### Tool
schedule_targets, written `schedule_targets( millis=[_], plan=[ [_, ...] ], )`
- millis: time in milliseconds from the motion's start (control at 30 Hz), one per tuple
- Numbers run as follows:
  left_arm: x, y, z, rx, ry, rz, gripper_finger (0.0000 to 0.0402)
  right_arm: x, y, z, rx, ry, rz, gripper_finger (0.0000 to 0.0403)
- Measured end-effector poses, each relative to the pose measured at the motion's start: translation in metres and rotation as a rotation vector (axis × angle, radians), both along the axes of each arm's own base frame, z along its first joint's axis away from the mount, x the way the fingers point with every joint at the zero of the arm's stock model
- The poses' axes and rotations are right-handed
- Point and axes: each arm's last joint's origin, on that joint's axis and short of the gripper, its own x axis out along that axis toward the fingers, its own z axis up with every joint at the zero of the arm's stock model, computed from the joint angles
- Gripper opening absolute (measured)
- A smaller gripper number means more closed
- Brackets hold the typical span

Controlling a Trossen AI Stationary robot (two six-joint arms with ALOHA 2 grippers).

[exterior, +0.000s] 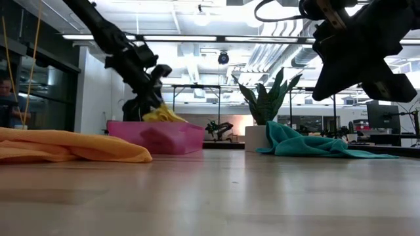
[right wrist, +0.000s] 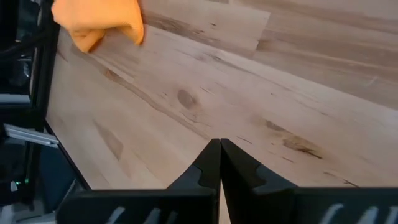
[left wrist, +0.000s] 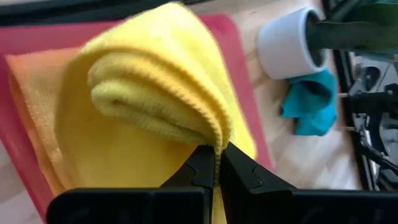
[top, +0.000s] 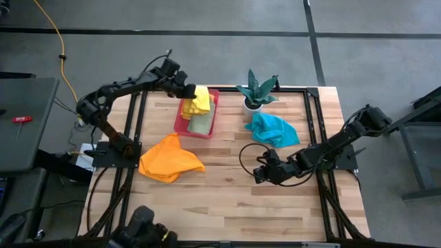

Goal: Fold microfiber towels
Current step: Put the folded yellow microfiber cloth into the red bin

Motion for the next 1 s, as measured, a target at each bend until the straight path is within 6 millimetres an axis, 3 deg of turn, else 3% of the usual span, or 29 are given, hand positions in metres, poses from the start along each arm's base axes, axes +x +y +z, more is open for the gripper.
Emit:
schedule_targets(
  millis=[300,667,1000],
  plan=[
    [-0.003,0.006,-0.013,0.009,0.07,0.011,0.0,0.001,-0.002,0.001,-0.013,-0.028,-0.074,0.0],
    [-0.027,0.014,-0.014,-0.048,0.049,0.036,0.0003,0.001,-0.002,0.001,-0.025,-0.032,-0.081,0.0],
    [-0.032,0.013,-0.016,-0.013,0.126,0.013,0.0078,0.001,-0.003,0.001,-0.045,-0.042,-0.099,0.0]
  ],
)
